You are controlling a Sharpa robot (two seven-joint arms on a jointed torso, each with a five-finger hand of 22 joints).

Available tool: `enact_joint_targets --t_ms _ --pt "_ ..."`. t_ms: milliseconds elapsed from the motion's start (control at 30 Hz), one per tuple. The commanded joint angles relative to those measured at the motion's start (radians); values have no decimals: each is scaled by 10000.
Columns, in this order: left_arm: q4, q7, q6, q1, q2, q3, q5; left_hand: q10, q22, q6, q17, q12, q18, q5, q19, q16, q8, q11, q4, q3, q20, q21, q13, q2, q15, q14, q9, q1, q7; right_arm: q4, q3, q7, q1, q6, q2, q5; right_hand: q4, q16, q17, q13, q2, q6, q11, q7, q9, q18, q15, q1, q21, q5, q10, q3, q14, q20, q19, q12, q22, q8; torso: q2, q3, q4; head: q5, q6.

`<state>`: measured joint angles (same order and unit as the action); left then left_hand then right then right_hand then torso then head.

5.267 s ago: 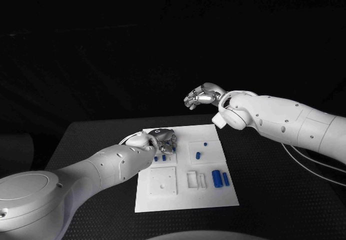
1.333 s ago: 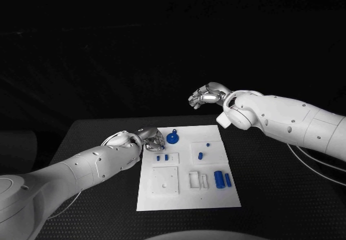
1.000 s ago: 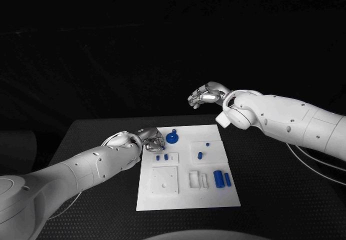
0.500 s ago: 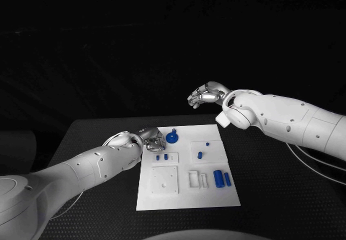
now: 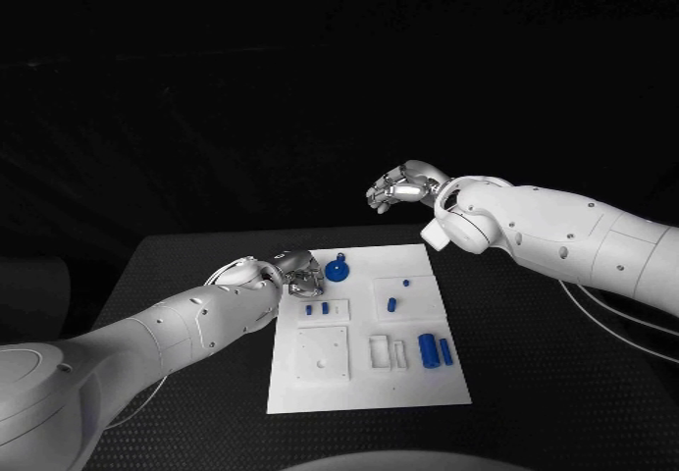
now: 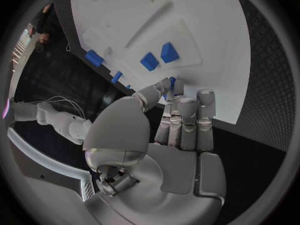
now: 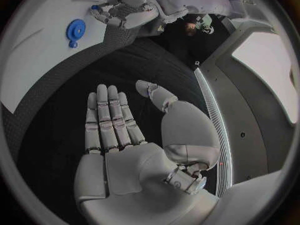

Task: Assemble the parts on the task board

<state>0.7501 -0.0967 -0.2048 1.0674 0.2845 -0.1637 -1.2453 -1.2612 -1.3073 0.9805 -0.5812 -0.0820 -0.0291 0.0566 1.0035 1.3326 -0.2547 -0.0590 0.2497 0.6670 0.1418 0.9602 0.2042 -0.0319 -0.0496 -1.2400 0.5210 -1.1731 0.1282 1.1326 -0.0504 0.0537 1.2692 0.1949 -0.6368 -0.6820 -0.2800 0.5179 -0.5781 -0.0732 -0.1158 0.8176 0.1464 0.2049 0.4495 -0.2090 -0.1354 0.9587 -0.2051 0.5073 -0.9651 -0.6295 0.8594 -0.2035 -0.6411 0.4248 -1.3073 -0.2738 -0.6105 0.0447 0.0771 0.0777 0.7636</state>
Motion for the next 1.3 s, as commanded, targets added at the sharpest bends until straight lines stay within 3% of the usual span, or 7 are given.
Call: enact_joint_targets --t_ms 33,200,600,833,1033,1300 --pt "-5 398 750 -92 -104 -56 -129 8 -130 -54 14 32 -972 19 -4 -65 -36 -48 -32 30 56 19 -8 81 -5 45 -11 -6 45 14 6 92 2 -30 6 6 13 66 17 9 -45 -74 0 -8 -12 159 -27 46 68 48 -72 -70 -43 1 -63 38 -245 -60 3 1 0 9 12" --pt "41 401 966 -107 -41 -97 -191 15 -133 -65 15 41 -972 19 -9 -67 -32 -52 -35 35 54 19 -11 94 -1 52 -16 -1 49 43 6 90 2 -29 -12 11 13 66 18 9 -46 -75 0 -8 -13 159 -27 46 68 49 -72 -69 -43 1 -64 38 -245 -61 6 1 13 36 30" --pt "107 86 547 -113 1 -101 337 4 -140 -84 19 50 -965 8 -39 -71 -28 -55 -33 27 46 13 -11 89 2 72 -26 29 56 14 6 103 1 -10 5 13 13 67 20 11 -48 -76 0 -8 -16 161 -27 46 71 48 -70 -69 -44 1 -64 39 -245 -62 2 -24 24 42 19" --pt "104 166 431 -113 79 -100 467 146 -150 -1069 10 149 -977 -24 -60 -32 470 -108 77 -58 23 21 -50 -135 53 98 -273 55 341 3 6 125 1 62 -12 13 5 66 22 13 -56 -79 1 -8 -19 161 -28 53 74 51 -65 -71 -47 3 -62 37 -245 -62 9 -18 27 36 13" --pt "97 190 317 -112 142 -98 578 355 -157 -1828 9 153 -995 -33 -139 -27 788 -191 159 -253 -60 2 -98 -368 136 233 -409 85 241 6 6 122 1 99 -29 13 -8 60 29 20 -88 -105 16 1 -30 167 -34 64 87 47 -42 -70 -64 5 -49 26 -244 -50 10 -22 36 36 16" --pt "103 206 242 -111 208 -89 712 394 -156 -2492 13 126 -1024 -44 -160 12 998 -203 53 -558 -87 2 -102 -438 148 275 -465 252 85 3 6 122 1 89 -33 13 -12 58 31 23 -94 -114 22 4 -35 169 -37 71 92 45 -34 -72 -69 5 -44 23 -243 -47 5 -22 24 23 -7"
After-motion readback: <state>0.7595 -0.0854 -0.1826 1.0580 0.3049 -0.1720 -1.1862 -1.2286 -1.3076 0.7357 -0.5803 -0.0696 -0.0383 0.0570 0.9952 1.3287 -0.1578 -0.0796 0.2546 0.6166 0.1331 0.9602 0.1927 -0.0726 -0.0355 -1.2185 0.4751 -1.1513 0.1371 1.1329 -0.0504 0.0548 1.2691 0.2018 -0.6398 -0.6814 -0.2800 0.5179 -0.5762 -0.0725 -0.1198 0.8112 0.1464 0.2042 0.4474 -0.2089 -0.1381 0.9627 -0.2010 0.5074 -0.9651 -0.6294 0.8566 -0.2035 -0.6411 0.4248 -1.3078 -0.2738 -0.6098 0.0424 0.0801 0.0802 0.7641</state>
